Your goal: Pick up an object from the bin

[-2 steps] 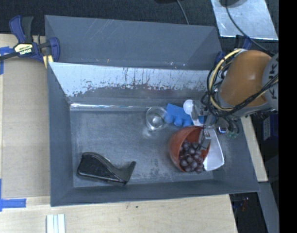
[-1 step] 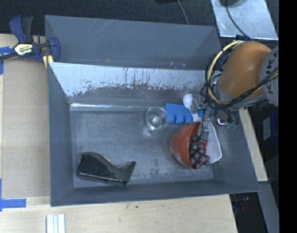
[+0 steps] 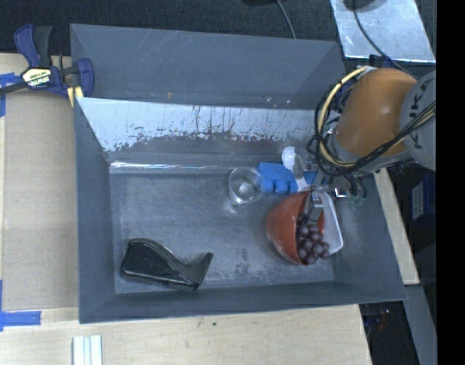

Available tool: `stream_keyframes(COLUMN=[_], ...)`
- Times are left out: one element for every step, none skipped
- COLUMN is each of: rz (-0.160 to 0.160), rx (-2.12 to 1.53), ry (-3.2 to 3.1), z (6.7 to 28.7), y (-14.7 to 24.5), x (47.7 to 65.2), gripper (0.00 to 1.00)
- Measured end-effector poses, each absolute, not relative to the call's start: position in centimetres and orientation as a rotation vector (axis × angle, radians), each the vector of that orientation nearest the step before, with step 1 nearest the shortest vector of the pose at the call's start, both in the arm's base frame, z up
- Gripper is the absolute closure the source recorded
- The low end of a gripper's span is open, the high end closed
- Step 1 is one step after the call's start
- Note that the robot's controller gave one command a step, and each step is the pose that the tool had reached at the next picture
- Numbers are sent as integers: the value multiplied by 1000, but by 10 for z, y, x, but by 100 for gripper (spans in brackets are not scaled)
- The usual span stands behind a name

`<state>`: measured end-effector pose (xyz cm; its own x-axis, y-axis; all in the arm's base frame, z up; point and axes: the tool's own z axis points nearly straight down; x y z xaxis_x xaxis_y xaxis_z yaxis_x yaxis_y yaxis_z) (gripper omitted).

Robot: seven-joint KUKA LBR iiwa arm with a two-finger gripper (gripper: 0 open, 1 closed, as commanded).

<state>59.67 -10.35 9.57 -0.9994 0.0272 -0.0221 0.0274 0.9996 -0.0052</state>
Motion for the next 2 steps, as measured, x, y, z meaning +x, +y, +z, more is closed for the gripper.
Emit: stream_keyframes(rz=[-15,-19], rx=[71,81], ry=[3115,3077], z=[88,89], y=[-100,-88], x=[602,617], gripper=[0,100])
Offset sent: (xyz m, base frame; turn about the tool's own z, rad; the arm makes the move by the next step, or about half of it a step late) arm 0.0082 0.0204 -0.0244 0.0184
